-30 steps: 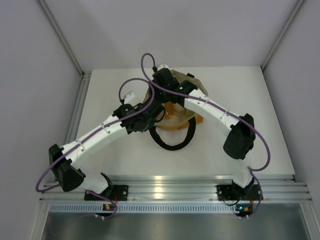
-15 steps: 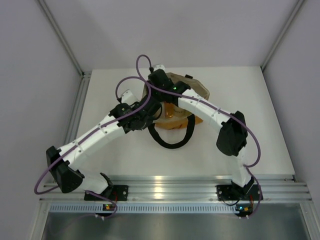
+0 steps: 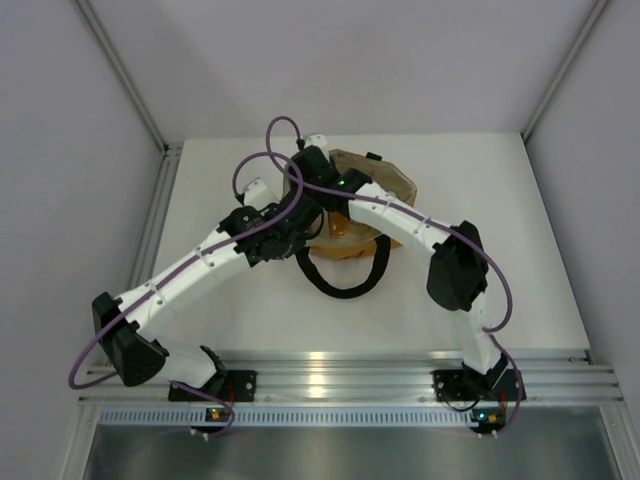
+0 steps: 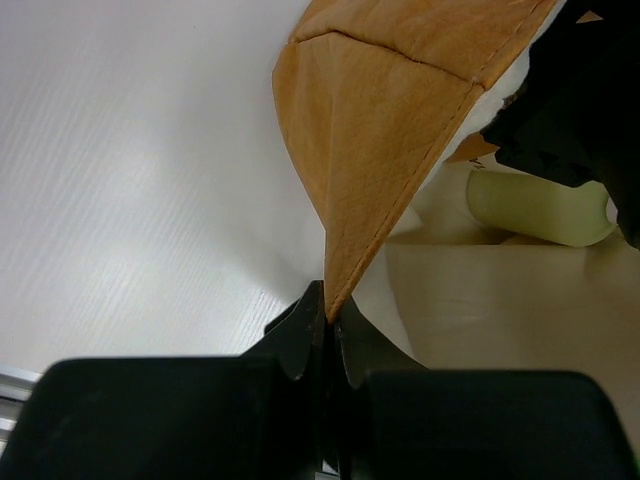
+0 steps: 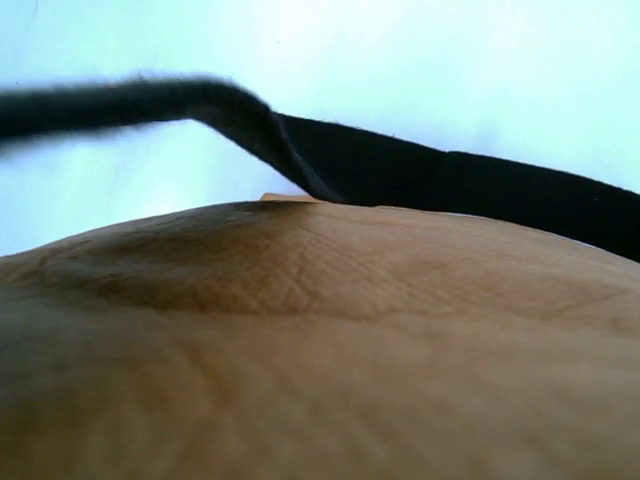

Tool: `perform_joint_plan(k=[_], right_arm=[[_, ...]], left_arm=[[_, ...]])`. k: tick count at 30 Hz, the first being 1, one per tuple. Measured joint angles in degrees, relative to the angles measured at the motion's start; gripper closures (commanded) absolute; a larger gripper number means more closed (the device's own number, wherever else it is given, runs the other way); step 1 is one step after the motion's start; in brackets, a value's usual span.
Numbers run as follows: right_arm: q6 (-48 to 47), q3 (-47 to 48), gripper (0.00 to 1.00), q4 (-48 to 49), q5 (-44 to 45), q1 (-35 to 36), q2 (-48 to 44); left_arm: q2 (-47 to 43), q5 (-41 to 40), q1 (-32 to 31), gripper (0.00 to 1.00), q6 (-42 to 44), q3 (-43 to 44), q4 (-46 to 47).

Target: Take the personal care products out of the canvas bag

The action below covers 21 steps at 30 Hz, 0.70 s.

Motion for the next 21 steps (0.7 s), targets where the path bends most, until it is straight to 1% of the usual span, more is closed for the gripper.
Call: perform_joint_plan(k=[6, 9, 10, 12, 13, 15, 16, 18, 21], right_arm=[[1.4, -0.1, 0.4, 1.0, 0.6, 0.3, 1.6], [2.2, -0.3, 0.43, 1.2, 0.6, 0.4, 1.8], [2.3, -0.4, 0.52, 1.2, 0.7, 0.5, 1.9], [2.7, -0.9, 0.62, 1.3, 1.4, 0.4, 1.9], [3.0, -0.9, 0.7, 1.4, 1.7, 0.4, 1.9], [3.1, -0.9, 0.82, 1.3, 1.9, 0.4, 1.9], [3.1, -0.9, 0.93, 1.3, 2.1, 0.4, 1.9], [3.2, -0.9, 1.0, 1.3, 2.2, 0.4, 1.9], [3.5, -0.9, 1.0, 1.3, 2.3, 0.4, 1.9]], left_arm=[[0.0, 0.0, 0.2, 1.0, 0.4, 0.0, 0.3], [0.0, 0.0, 0.2, 1.0, 0.5, 0.0, 0.3], [0.0, 0.0, 0.2, 1.0, 0.5, 0.0, 0.3], [0.0, 0.0, 0.2, 1.0, 0.5, 0.0, 0.3], [0.0, 0.0, 0.2, 1.0, 0.5, 0.0, 0.3], [0.0, 0.0, 0.2, 1.0, 0.5, 0.0, 0.2], [-0.1, 0.0, 0.2, 1.0, 0.5, 0.0, 0.2], [-0.2, 0.0, 0.2, 1.0, 0.6, 0.0, 0.3], [-0.3, 0.0, 0.2, 1.0, 0.7, -0.1, 0.3]])
